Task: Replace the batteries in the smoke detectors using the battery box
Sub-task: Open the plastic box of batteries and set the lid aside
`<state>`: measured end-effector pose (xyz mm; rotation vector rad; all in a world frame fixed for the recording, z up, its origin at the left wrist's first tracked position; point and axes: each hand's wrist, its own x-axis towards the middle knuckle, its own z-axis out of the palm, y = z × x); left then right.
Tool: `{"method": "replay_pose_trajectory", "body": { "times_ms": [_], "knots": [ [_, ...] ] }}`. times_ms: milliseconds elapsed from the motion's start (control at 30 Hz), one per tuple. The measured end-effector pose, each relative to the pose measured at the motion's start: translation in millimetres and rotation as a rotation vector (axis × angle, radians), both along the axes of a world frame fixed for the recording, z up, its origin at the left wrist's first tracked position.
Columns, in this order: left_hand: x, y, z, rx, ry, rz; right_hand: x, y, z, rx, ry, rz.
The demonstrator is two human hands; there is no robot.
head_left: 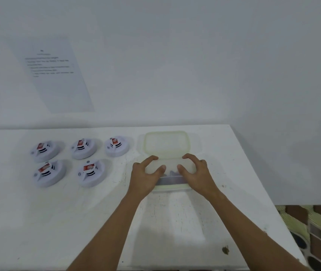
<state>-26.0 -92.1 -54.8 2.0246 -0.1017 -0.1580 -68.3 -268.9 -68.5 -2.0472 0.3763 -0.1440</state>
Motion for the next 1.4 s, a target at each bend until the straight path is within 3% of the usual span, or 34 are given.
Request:
{"method": "replay_pose_trajectory", "body": {
  "times_ms": [300, 500, 633, 800, 933, 1233, 1400],
  "knots": [
    [1.6, 2.0, -4.2, 0.046, 0.01, -0.054, 0.1, -1.7, -5.8, -0.095, -0.051, 0.005],
    [-15.1, 12.7, -6.2, 0.338, 0.015, -0.279, -8.9, -1.8, -6.5, -0.175, -0.151, 0.091],
    [-3.3, 23.3, 3.7, 0.356, 0.032, -0.362, -19.7, -10.5, 0.2, -0.076, -0.052, 0.06],
    [-17.4, 18.6, -1.2, 0.415, -0.143, -0.272, -53.0, -13.6, 0.4, -0.071, 0.068, 0.228],
    [-51.1, 2.6, -4.8, 0.294, -0.094, -0.3, -71.3, -6.7, -6.0, -0.047, 0.095, 0.308],
    [-50.7, -3.8, -7.1, -0.048, 0.05, -0.127, -49.7, 12.6, -14.8, 0.191, -0.058, 0.03],
    [-43.8, -5.0, -8.8, -0.22, 0.104, -0.063, -42.5, 9.5, -4.9, 0.326, -0.094, 0.019]
  ]
}}
